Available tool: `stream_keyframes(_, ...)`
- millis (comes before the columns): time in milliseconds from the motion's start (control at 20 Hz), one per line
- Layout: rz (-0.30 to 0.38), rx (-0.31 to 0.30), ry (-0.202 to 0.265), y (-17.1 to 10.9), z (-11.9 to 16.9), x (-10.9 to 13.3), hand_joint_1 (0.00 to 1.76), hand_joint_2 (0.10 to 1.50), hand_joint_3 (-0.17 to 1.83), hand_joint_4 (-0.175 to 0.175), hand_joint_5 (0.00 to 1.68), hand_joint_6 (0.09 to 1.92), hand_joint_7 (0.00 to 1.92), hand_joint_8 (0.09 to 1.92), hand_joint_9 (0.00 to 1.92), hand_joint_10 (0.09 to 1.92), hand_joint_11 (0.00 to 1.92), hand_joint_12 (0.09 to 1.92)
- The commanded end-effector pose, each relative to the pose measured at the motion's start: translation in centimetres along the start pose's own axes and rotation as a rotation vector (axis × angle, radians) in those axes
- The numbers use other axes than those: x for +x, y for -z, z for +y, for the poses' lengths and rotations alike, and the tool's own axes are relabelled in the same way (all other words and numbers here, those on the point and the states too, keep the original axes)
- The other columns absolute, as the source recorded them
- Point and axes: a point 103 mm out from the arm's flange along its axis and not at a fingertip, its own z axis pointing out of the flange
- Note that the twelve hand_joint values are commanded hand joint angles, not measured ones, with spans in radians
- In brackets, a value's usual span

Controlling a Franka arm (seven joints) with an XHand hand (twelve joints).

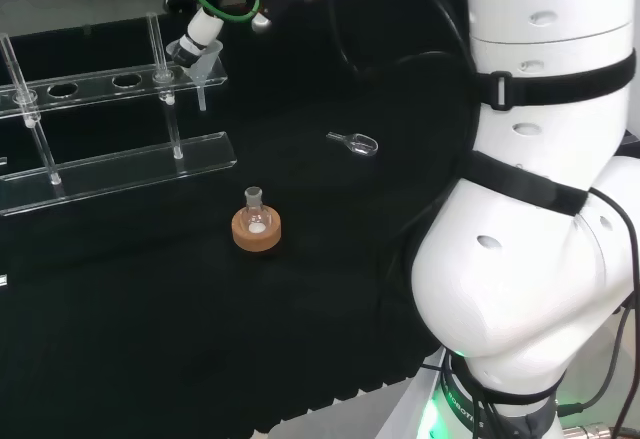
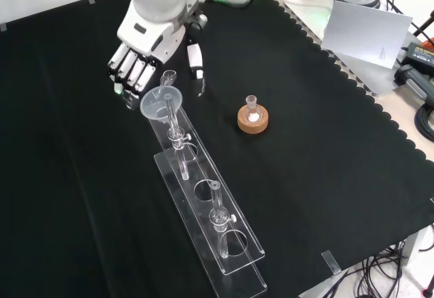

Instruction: Put the funnel back on the funnel stand.

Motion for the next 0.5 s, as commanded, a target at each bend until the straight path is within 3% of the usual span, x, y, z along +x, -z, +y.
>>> stream_keyframes(50,0.045,-0.062,-0.027,1.6,-1.7,-0.9,0.24,0.74,-0.01,-0.016,0.19,0.09,0.35,0.53,0.16,0.82,0.0,1.35)
stream_keyframes(300,0.094,-0.128,-0.062,3.2,-4.5,-2.1,0.24,0.74,-0.01,-0.019,0.17,0.09,0.34,0.54,0.15,0.83,0.0,1.35)
stream_keyframes(500,0.115,-0.149,-0.082,3.5,-6.8,-2.3,0.24,0.74,0.0,-0.021,0.16,0.09,0.33,0.54,0.15,0.83,0.0,1.35)
